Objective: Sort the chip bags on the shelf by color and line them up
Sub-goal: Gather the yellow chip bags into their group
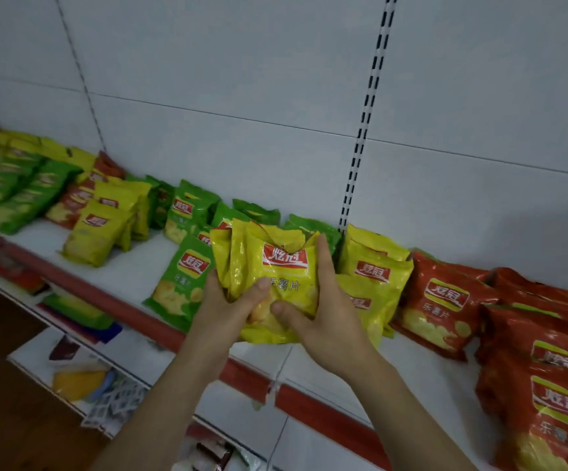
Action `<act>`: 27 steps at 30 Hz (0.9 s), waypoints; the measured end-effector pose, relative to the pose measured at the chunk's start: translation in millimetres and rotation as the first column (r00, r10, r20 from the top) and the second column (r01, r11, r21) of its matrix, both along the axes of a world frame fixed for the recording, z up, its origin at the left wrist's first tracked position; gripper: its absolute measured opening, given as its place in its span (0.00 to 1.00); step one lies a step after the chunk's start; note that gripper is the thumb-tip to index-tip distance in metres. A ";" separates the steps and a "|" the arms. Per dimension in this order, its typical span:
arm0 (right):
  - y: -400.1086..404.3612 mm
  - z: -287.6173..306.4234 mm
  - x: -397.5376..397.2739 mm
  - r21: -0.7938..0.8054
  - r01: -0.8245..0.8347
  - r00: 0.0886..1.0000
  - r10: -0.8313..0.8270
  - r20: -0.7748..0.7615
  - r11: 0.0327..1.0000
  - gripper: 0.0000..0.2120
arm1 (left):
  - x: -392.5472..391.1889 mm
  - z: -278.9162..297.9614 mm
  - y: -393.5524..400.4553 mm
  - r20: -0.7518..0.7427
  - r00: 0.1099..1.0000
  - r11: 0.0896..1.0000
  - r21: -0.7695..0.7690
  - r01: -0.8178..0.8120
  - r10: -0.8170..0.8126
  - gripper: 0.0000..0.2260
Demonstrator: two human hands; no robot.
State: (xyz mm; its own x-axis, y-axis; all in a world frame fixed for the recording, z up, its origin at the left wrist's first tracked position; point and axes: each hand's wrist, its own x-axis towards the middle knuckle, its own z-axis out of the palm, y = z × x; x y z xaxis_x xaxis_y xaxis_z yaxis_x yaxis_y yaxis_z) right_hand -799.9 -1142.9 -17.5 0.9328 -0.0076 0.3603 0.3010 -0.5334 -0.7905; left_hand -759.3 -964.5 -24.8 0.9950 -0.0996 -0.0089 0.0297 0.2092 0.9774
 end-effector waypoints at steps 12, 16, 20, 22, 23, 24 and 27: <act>141.2 5.1 65.1 0.041 -0.037 0.988 0.031 0.152 0.998 0.52 | 48.3 6.1 138.0 0.106 0.983 0.988 0.020 -0.152 0.149 0.39; 208.9 10.5 90.2 0.014 -0.058 0.982 0.055 0.183 0.998 0.50 | 70.9 6.4 208.3 0.128 0.983 0.986 0.085 -0.145 0.134 0.42; 272.6 10.1 111.4 0.001 -0.111 0.982 0.109 0.156 0.994 0.50 | 83.8 3.5 271.6 0.121 0.982 0.985 0.073 -0.155 0.145 0.37; 302.5 8.8 123.9 -0.019 -0.135 0.978 0.136 0.161 0.991 0.49 | 90.5 3.4 301.8 0.107 0.985 0.988 0.055 -0.144 0.138 0.35; 316.9 8.0 130.8 -0.023 -0.151 0.976 0.153 0.156 0.988 0.49 | 94.7 2.4 316.5 0.090 0.986 0.989 0.039 -0.145 0.141 0.33; 330.8 7.5 137.6 -0.021 -0.170 0.974 0.172 0.149 0.985 0.49 | 99.4 1.4 330.5 0.069 0.986 0.988 0.016 -0.157 0.155 0.32; 370.4 7.2 159.9 -0.030 -0.215 0.965 0.217 0.149 0.976 0.49 | 116.2 -0.9 368.3 0.038 0.972 0.972 -0.019 -0.233 0.234 0.35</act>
State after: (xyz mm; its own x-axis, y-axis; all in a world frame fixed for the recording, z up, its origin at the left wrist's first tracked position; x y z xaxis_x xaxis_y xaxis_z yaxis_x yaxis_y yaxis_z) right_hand -640.0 -772.5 -10.3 0.8466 0.1939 0.4957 0.5254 -0.4533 -0.7201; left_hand -643.1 -596.2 -25.7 0.9903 0.1355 0.0312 -0.0607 0.2193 0.9738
